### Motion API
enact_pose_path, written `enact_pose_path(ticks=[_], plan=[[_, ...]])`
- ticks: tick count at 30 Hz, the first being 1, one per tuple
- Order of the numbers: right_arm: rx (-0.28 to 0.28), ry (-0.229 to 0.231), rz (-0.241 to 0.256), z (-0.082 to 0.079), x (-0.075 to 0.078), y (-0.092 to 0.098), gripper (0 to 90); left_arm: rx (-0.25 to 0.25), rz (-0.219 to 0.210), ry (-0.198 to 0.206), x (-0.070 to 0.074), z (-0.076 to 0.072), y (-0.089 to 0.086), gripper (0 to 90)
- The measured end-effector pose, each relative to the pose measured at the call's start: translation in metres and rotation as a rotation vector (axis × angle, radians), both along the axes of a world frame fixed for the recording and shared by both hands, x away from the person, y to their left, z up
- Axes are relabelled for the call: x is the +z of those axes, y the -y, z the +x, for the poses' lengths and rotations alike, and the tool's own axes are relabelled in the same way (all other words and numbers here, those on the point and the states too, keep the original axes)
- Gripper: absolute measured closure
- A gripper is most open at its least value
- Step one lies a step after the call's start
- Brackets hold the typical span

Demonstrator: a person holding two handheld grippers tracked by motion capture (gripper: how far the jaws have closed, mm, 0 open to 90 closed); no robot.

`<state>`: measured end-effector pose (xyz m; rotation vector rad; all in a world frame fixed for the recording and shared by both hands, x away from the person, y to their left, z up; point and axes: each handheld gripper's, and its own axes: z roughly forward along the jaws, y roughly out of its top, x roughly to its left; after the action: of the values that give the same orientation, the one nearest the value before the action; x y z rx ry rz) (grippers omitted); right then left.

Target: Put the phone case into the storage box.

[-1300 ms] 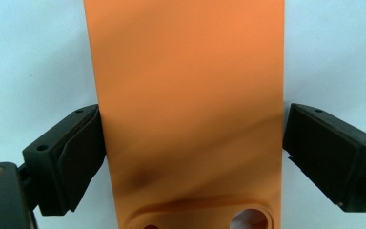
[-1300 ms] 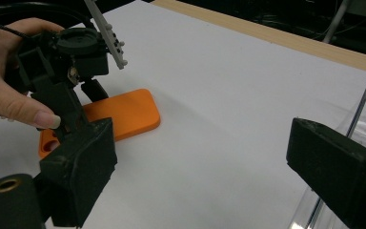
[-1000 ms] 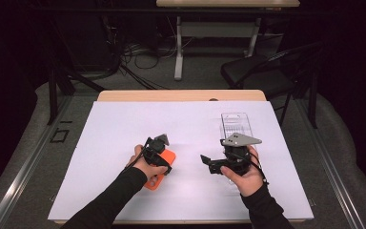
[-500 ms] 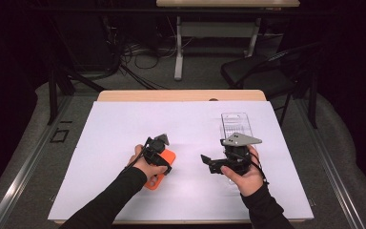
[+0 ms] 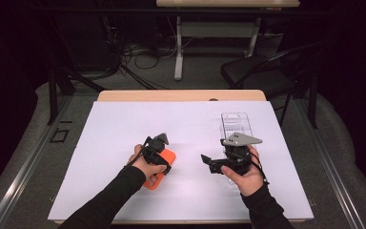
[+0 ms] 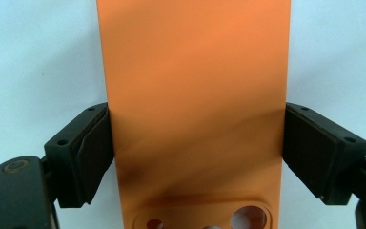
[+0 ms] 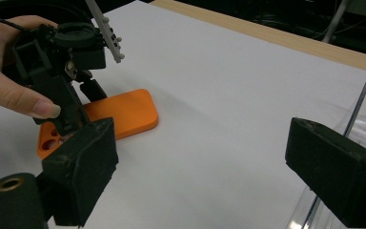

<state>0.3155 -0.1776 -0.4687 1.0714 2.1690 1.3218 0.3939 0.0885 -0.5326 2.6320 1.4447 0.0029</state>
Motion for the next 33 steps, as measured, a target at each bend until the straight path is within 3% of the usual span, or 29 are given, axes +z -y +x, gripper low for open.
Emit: enact_pose_path(ticks=[13,24,33], plan=[[-0.001,0.004,-0.001,0.000,0.001,0.001,10.6,-0.061,-0.017,0.007,0.021,0.002,-0.016,15.7],[0.007,0.009,-0.008,-0.001,0.001,0.001,10.3,-0.170,-0.016,0.029,0.049,-0.002,-0.020,15.8],[0.033,0.016,-0.016,-0.001,0.001,0.000,9.6,-0.244,0.001,0.018,0.057,-0.007,-0.019,15.8]])
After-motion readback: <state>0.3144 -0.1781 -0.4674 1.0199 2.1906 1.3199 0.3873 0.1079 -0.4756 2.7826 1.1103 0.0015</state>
